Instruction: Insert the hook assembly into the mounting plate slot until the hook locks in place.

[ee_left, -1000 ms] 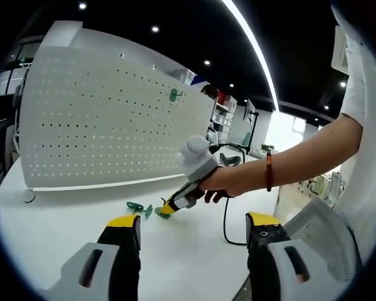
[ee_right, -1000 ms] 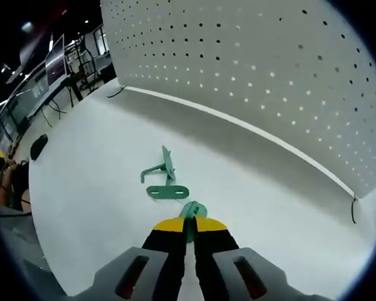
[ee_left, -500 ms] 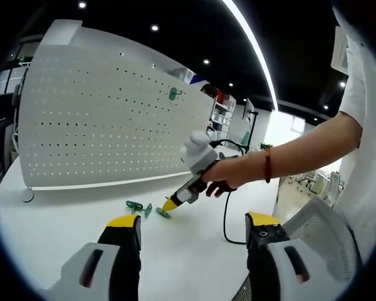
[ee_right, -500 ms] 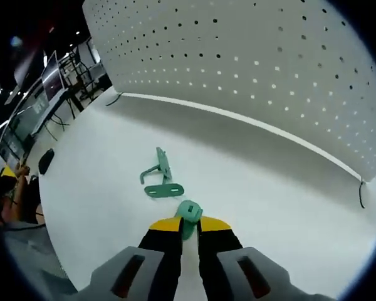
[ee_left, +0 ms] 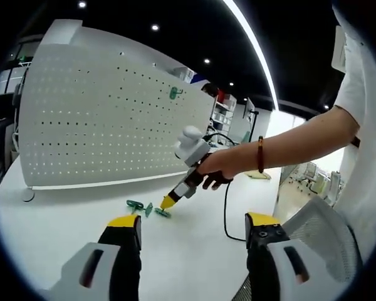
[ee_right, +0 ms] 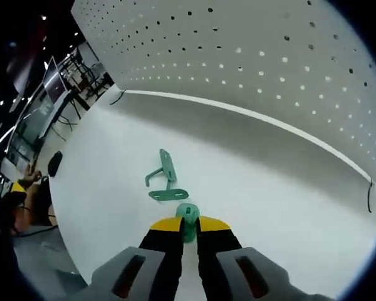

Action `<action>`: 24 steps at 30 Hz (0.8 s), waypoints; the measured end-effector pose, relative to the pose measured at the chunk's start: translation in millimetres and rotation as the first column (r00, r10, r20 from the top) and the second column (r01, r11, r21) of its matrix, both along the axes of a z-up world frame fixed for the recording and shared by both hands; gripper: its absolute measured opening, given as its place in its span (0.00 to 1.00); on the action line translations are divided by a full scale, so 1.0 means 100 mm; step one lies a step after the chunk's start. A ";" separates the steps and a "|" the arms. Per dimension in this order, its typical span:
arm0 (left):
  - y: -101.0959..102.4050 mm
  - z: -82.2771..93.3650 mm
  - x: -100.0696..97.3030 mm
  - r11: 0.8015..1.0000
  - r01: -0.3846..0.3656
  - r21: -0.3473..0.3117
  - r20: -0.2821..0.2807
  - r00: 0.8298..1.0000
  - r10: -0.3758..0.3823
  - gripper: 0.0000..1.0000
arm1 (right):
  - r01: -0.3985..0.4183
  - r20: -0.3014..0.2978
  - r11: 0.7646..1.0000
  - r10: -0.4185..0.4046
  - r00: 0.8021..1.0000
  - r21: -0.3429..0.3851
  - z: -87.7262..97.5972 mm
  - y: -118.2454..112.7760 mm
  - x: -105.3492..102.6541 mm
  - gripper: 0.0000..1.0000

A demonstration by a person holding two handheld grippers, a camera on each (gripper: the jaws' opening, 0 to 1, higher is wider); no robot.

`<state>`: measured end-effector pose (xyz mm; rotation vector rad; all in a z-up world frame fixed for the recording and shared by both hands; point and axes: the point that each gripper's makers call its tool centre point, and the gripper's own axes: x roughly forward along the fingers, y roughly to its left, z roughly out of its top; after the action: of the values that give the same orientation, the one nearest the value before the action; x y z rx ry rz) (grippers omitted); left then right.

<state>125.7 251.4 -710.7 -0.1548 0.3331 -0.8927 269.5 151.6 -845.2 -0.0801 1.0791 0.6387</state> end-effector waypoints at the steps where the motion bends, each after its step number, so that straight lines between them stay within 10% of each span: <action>1: 0.00 0.00 0.00 1.000 0.000 0.000 -0.001 1.000 0.000 0.69 | -0.007 -0.008 1.000 0.007 1.000 0.004 0.01 0.02 0.00 0.06; 15: 0.02 -0.02 0.01 1.000 -0.005 0.003 -0.009 1.000 0.005 0.68 | -0.066 -0.078 0.998 0.064 0.995 -0.020 -0.01 0.11 -0.14 0.02; 24: 0.00 -0.01 0.01 1.000 0.001 0.003 -0.002 1.000 -0.001 0.68 | -0.013 0.000 1.000 0.013 1.000 0.001 0.13 0.06 -0.09 0.02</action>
<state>126.2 251.8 -711.3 -0.1525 0.3360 -0.8929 260.3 157.3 -832.2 -0.0862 1.0790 0.6507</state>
